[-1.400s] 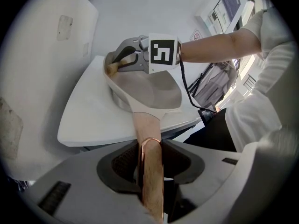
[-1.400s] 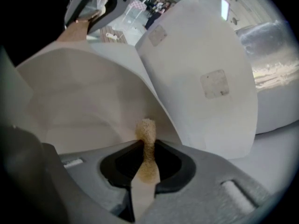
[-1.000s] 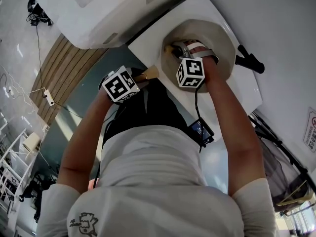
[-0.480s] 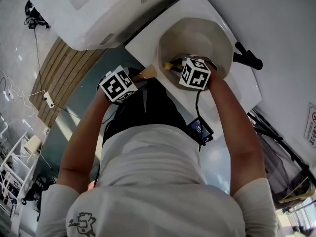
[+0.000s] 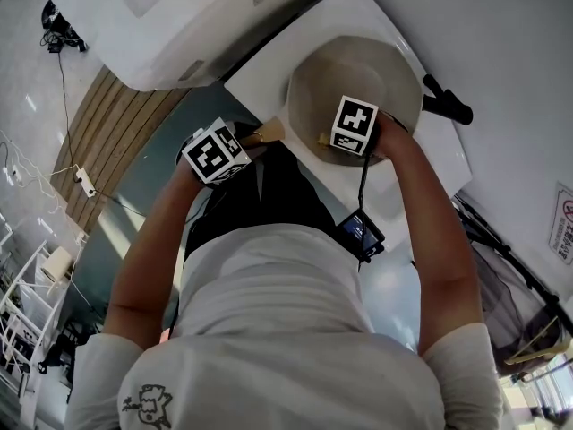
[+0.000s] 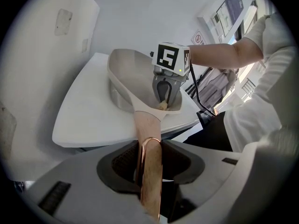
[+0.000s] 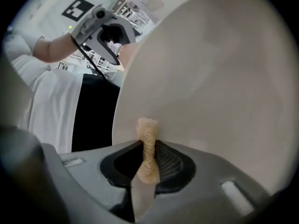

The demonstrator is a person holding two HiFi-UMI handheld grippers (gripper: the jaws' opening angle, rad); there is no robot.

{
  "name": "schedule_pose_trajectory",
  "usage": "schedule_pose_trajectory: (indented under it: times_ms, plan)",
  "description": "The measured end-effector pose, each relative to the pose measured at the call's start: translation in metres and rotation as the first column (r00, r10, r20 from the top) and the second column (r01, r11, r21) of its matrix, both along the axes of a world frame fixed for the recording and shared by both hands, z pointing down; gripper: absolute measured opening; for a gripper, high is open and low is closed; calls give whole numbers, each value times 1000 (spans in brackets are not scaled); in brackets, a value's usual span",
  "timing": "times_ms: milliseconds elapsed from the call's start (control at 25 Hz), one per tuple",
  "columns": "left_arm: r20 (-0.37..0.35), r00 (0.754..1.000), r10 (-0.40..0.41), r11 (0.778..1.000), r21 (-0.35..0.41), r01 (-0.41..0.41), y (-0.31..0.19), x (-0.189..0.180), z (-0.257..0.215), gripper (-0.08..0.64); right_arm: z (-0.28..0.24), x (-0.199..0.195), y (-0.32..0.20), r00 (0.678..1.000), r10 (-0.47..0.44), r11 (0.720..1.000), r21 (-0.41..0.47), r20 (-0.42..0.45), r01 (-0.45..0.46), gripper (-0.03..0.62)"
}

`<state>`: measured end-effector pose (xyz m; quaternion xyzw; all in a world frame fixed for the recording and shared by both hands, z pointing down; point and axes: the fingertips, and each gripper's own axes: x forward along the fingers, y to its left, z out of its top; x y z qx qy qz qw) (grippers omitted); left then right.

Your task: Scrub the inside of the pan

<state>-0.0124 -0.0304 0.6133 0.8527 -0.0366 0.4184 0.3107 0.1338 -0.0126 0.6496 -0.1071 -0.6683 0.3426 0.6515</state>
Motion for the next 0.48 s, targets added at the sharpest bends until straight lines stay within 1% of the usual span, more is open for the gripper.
schedule_pose_trajectory:
  times_ms: [120,200,280,360,440,480]
  plan:
    - [-5,1000,-5,1000,-4,5,1,1,-1,152,-1,22,7,990,17,997,-78,-137,-28,72]
    - [-7,1000,-4,1000,-7,4,2,1,0,152,1,40,8,973,22,994,-101,-228,-47,72]
    - [-10,1000,-5,1000,-10,5,2,1,0,152,1,57,6,948,18,993,-103,-317,-54,72]
    - [-12,1000,-5,1000,-14,5,2,1,0,152,4,75,1,921,3,995,-87,-390,-40,72]
    - [-14,1000,-4,1000,-20,4,2,2,0,152,12,94,-6,892,-27,998,-58,-452,1,72]
    - [-15,1000,-3,1000,-23,2,3,2,0,152,13,104,-10,872,-44,999,-39,-488,28,72]
